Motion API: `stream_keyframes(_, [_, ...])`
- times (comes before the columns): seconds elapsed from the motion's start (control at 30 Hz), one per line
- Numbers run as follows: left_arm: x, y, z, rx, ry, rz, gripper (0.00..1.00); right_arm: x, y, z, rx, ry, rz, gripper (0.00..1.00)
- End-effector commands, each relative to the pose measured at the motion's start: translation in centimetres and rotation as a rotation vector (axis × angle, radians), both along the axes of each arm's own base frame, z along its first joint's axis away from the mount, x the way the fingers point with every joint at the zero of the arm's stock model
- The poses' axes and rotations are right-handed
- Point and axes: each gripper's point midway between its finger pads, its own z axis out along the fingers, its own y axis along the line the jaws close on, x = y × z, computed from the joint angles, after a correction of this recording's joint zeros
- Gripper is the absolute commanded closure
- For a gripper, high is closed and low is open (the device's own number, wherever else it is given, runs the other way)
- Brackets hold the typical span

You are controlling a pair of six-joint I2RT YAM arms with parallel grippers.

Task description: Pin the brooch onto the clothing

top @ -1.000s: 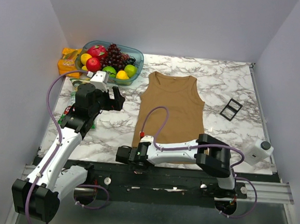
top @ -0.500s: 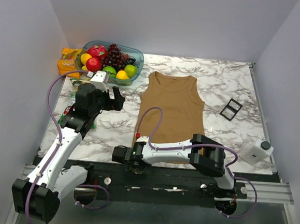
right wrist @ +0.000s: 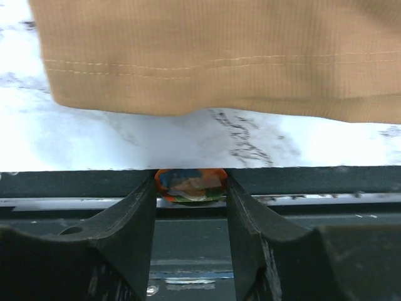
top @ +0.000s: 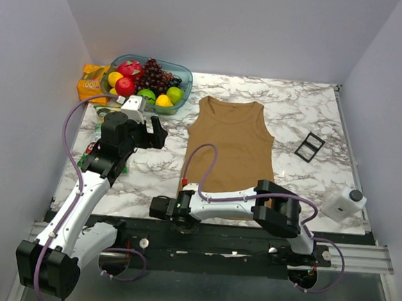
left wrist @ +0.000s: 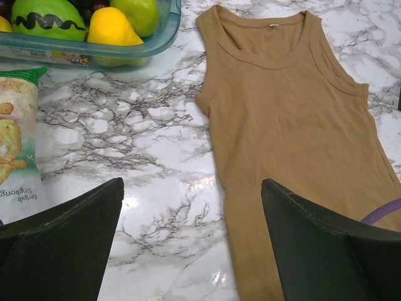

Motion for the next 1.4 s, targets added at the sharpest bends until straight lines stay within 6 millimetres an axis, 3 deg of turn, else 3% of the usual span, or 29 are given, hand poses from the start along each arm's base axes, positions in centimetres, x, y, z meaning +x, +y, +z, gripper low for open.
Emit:
stream_keyframes(0.0, [0.3, -0.2, 1.3, -0.005, -0.035, -0.015, 0.01, 1.1, -1.8, 1.6, -0.085, -0.074, 0.01, 0.59])
stream_keyframes(0.23, [0.3, -0.2, 1.2, -0.005, -0.032, -0.016, 0.01, 2.3, -2.0, 5.2, -0.045, -0.141, 0.004, 0.59])
stream_keyframes(0.4, [0.3, -0.2, 1.2, -0.007, -0.029, -0.019, 0.01, 3.6, -2.6, 6.2, -0.036, -0.172, -0.007, 0.59])
stream_keyframes(0.53, [0.3, -0.4, 1.0, -0.008, -0.024, -0.026, 0.01, 6.3, -3.9, 6.3, -0.037, -0.2, -0.047, 0.59])
stream_keyframes(0.67, [0.3, -0.7, 0.9, -0.015, -0.023, -0.041, 0.01, 8.8, -4.3, 7.8, -0.008, -0.24, -0.028, 0.59])
stream_keyframes(0.83, [0.0, -1.7, 1.0, -0.033, -0.028, -0.1, 0.01, 12.1, -4.1, 9.5, 0.155, -0.228, 0.016, 0.59])
stream_keyframes(0.9, [0.0, -1.8, 0.8, -0.031, -0.023, -0.109, 0.01, 12.7, -5.6, 8.7, 0.143, -0.203, 0.065, 0.59])
stream_keyframes(0.97, [-0.1, -2.3, 0.7, -0.043, -0.014, -0.14, 0.01, 13.9, -6.7, 8.5, 0.152, -0.172, 0.105, 0.59])
stream_keyframes(1.1, [-1.0, -4.5, 0.9, -0.095, -0.019, -0.272, 0.01, 14.7, -6.7, 9.2, 0.252, -0.14, 0.238, 0.59])
stream_keyframes(1.13, [-1.4, -5.1, 1.1, -0.109, -0.024, -0.314, 0.01, 14.9, -5.9, 9.8, 0.345, -0.112, 0.269, 0.59])
stream_keyframes(1.27, [-3.1, -7.7, 2.6, -0.178, -0.088, -0.518, 0.01, 14.8, -6.1, 12.0, 0.549, -0.076, 0.416, 0.59])
stream_keyframes(1.3, [-4.8, -8.9, 2.9, -0.217, -0.084, -0.632, 0.01, 14.9, -6.2, 12.9, 0.579, -0.085, 0.443, 0.59])
stream_keyframes(1.37, [-5.8, -10.1, 4.0, -0.269, -0.13, -0.741, 0.01, 14.4, -6.0, 14.5, 0.675, -0.057, 0.536, 0.59])
